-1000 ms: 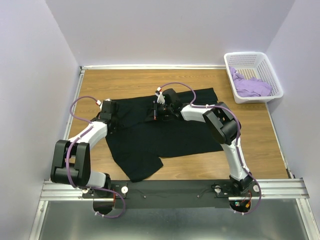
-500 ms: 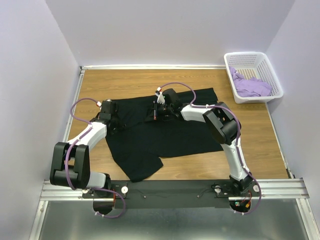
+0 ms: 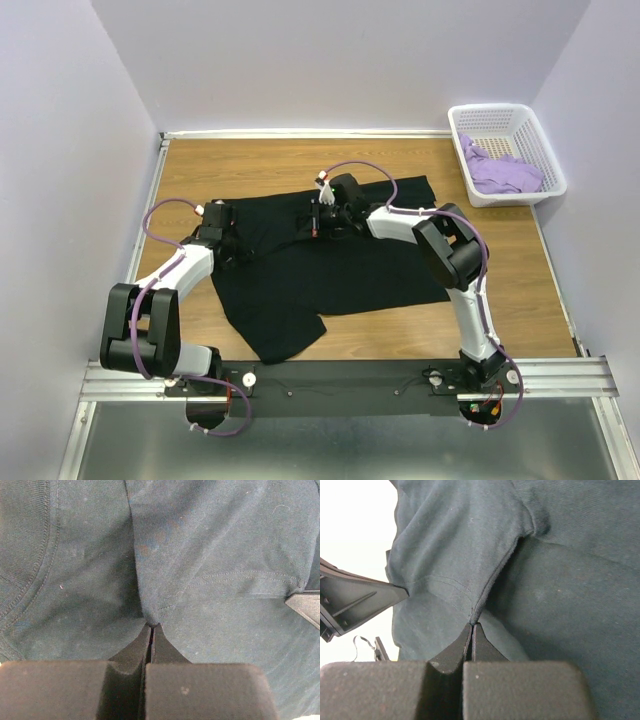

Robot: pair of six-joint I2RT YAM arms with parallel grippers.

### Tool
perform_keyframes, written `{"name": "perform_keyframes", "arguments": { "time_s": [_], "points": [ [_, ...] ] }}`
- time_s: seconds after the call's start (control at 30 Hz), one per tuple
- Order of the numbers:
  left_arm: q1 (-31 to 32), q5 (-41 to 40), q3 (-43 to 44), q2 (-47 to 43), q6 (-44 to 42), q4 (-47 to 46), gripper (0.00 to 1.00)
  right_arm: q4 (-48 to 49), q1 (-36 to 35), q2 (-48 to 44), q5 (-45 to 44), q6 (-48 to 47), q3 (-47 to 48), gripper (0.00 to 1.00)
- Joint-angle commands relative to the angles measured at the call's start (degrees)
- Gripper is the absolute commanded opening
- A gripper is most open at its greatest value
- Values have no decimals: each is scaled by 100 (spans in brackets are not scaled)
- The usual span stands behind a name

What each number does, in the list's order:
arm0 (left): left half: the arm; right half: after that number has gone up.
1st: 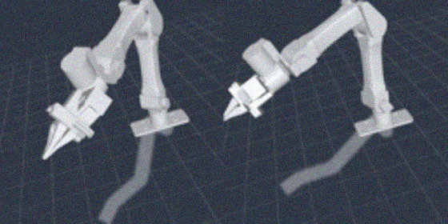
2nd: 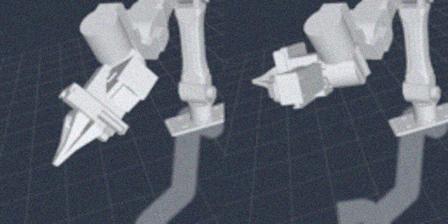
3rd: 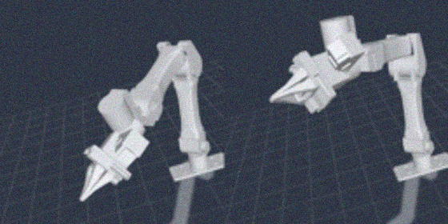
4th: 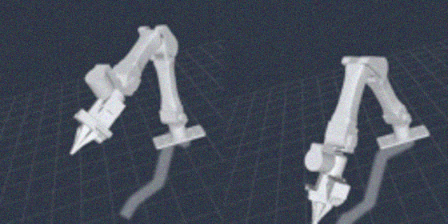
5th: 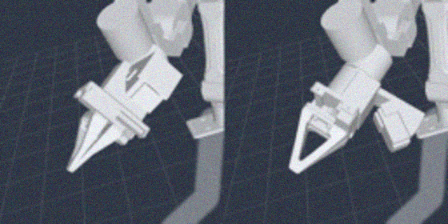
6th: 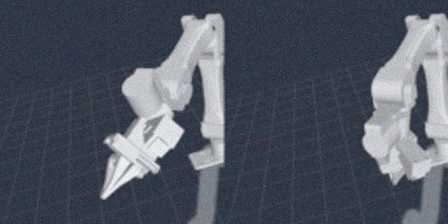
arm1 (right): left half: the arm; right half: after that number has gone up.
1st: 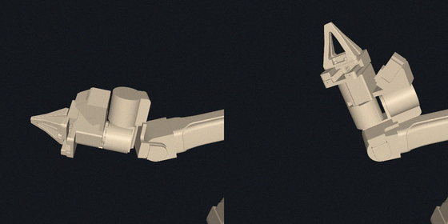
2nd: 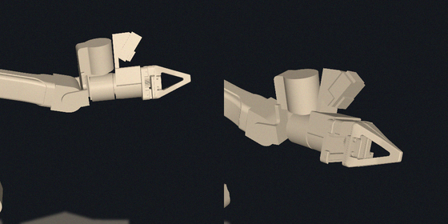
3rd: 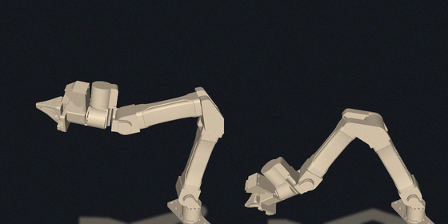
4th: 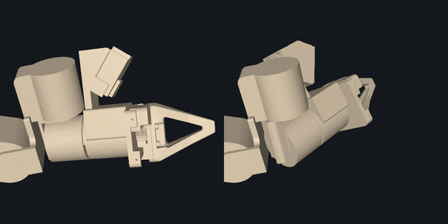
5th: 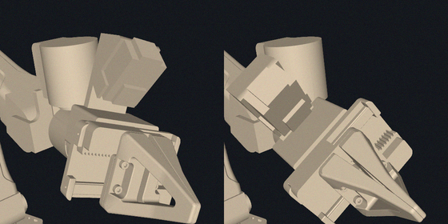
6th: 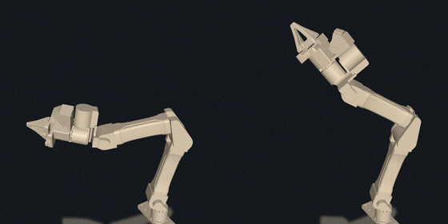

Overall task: Fold and stack the t-shirts
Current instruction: Fold the tshirt

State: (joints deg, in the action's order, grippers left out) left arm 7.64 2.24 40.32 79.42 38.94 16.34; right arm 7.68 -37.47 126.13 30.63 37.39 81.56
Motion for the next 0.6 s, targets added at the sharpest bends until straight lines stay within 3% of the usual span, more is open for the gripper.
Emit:
{"name": "perform_keyframes", "arguments": {
  "time_s": [0.0,0.47,0.57],
  "points": [
    [36,92,-103,30,26,-17,0,-223,56,-202,-101,-153,0,1],
    [36,224,-322,-5,131,-131,1,-531,91,-18,30,-284,167,1],
    [36,216,-384,-75,219,-131,11,-575,82,17,57,-328,167,11]
  ]
}}
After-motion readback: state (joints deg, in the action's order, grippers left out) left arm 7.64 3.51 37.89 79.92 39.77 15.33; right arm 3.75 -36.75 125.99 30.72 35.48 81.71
